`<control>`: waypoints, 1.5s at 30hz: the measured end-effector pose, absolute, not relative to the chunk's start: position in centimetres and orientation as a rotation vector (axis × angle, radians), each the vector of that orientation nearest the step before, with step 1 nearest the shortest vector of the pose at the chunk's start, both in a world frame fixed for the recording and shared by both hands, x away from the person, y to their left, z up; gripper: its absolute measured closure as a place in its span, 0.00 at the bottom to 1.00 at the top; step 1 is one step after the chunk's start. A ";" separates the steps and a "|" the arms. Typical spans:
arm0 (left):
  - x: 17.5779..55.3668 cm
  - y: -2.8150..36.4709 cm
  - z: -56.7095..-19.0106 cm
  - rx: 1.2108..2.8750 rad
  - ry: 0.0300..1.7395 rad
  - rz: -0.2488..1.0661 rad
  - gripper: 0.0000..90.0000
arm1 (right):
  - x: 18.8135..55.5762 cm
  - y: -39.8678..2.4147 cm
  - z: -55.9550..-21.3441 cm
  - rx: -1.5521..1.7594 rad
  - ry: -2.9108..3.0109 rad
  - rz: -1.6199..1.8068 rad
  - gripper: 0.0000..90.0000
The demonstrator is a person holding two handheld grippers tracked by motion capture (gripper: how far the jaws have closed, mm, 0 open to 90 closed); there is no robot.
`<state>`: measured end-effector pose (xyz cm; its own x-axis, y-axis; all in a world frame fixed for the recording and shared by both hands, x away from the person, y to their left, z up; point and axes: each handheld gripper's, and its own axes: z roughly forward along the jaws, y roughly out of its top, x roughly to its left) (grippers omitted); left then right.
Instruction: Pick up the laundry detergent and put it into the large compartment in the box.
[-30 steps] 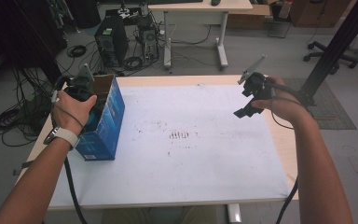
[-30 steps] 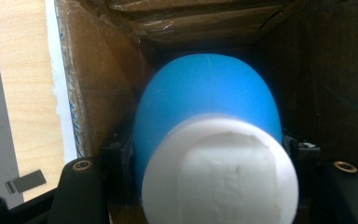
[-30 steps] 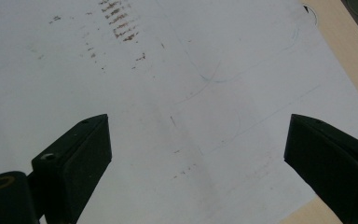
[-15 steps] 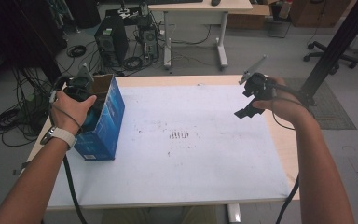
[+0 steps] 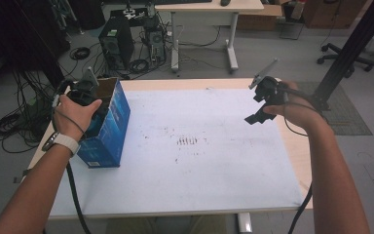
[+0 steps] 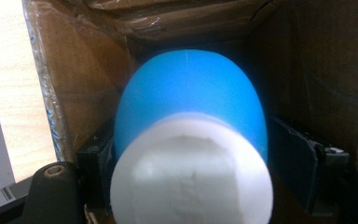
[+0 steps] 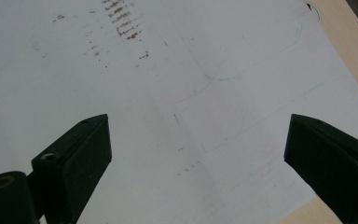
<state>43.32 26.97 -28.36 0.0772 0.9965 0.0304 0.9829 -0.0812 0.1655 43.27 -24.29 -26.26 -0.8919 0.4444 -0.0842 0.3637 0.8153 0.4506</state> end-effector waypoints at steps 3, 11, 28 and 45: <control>43.3 26.9 -28.3 2.232 2.057 0.196 0.27 | 43.3 -24.2 -26.3 0.632 2.817 0.643 0.08; 43.4 26.9 -28.2 2.230 2.069 0.189 0.27 | 43.2 -24.1 -26.4 0.629 2.824 0.642 0.08; 43.3 26.8 -26.7 2.221 2.088 0.222 0.22 | 43.0 -24.3 -26.4 0.636 2.825 0.650 0.08; 42.8 27.5 -24.4 2.171 2.055 0.246 0.14 | 42.8 -24.3 -26.2 0.634 2.821 0.655 0.08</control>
